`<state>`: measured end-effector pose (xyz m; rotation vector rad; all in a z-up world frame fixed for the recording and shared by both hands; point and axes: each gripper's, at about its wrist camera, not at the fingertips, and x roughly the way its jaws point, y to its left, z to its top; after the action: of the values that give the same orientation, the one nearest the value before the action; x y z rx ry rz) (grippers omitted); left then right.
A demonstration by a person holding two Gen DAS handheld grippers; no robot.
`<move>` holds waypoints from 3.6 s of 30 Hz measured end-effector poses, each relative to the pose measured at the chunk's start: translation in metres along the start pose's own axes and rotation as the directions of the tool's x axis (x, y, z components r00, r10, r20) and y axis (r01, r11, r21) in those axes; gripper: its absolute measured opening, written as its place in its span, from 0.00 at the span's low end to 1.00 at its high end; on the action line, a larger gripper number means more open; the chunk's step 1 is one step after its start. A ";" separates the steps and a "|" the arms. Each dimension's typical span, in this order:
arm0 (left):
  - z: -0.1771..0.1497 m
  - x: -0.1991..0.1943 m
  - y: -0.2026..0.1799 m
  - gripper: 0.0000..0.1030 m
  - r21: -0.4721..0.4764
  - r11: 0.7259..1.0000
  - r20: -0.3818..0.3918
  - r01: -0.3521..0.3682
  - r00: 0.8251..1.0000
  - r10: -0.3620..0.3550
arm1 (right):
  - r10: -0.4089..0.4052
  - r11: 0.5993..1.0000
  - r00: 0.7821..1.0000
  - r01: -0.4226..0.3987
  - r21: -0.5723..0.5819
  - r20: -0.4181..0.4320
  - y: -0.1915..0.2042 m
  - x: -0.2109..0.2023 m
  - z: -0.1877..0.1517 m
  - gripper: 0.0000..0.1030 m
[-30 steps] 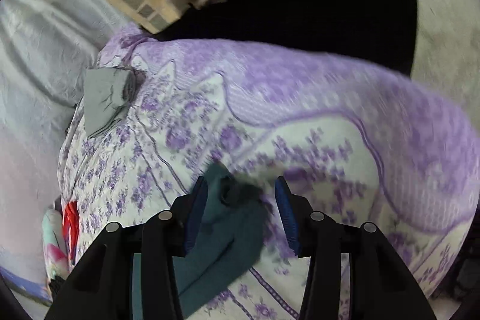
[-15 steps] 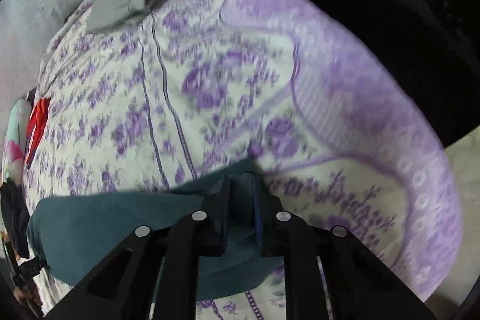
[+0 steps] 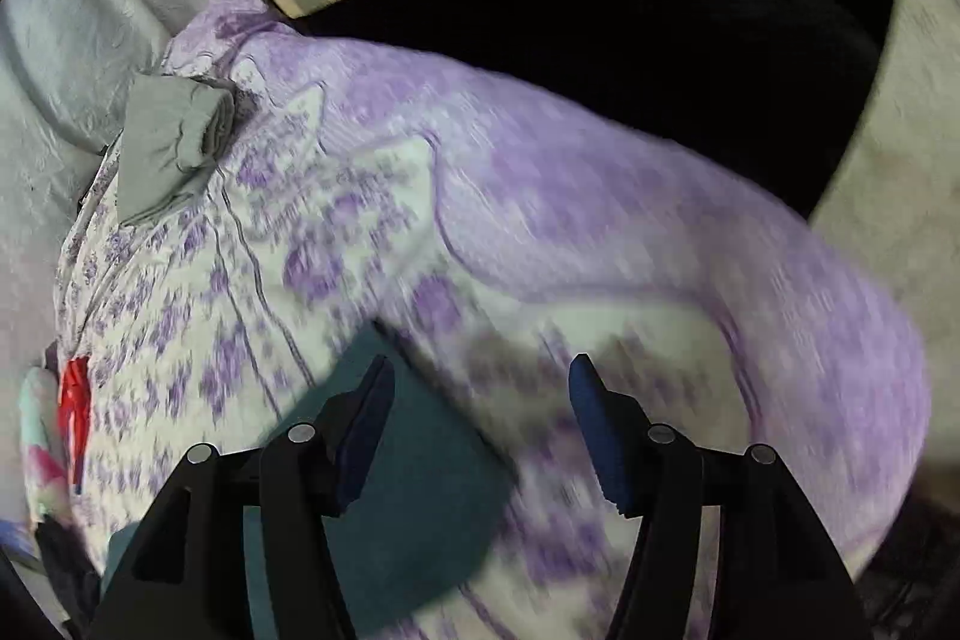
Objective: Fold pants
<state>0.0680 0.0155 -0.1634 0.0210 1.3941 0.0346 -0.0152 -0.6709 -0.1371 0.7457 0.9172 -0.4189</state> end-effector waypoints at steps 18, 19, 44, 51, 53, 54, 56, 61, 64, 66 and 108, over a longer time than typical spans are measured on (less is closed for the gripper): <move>0.015 0.006 0.008 0.86 0.015 0.999 -0.009 0.034 0.999 -0.033 | -0.290 0.886 0.944 0.326 -0.329 0.155 0.082 -0.038 -0.022 0.30; 0.014 0.007 0.008 0.86 0.016 0.999 -0.009 0.032 0.999 -0.032 | -0.346 0.856 0.917 0.395 -0.334 0.197 0.081 -0.037 -0.020 0.46; 0.013 -0.021 0.012 0.86 0.030 0.999 0.066 0.035 0.997 -0.037 | 0.070 0.954 0.997 -0.073 -0.290 -0.020 0.105 -0.022 -0.072 0.50; -0.004 -0.022 0.022 0.85 0.033 0.997 0.077 0.067 0.995 -0.069 | 0.148 0.732 0.969 -0.243 -0.637 -0.199 0.189 0.000 -0.157 0.46; -0.012 -0.023 0.024 0.85 0.028 0.996 0.087 0.086 0.992 -0.088 | 0.129 0.675 0.968 -0.245 -0.696 -0.215 0.198 0.000 -0.174 0.46; -0.016 -0.023 0.024 0.85 0.028 0.996 0.089 0.090 0.992 -0.092 | 0.120 0.644 0.968 -0.246 -0.725 -0.222 0.203 0.001 -0.182 0.46; -0.019 -0.023 0.024 0.85 0.032 0.995 0.088 0.093 0.992 -0.095 | 0.095 0.603 0.971 -0.230 -0.764 -0.218 0.210 0.003 -0.193 0.46; -0.023 -0.017 0.024 0.85 0.040 0.995 0.074 0.093 0.993 -0.096 | 0.044 0.511 0.982 -0.179 -0.841 -0.182 0.212 0.001 -0.209 0.46; -0.023 -0.008 0.030 0.85 0.015 0.996 0.048 0.084 0.995 -0.085 | 0.001 0.414 0.992 -0.113 -0.903 -0.123 0.219 0.008 -0.218 0.46; -0.023 -0.002 0.036 0.85 -0.014 0.996 0.027 0.087 0.996 -0.087 | 0.001 0.399 0.994 -0.104 -0.911 -0.113 0.218 0.007 -0.219 0.46; -0.023 -0.004 0.052 0.85 -0.039 0.993 0.013 0.109 0.994 -0.109 | -0.006 0.277 0.987 -0.155 -0.948 -0.163 0.243 0.007 -0.240 0.03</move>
<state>0.0445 0.0675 -0.1618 -0.0875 1.3815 -0.0288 0.0046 -0.3302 -0.1393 -0.3690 1.0529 0.3443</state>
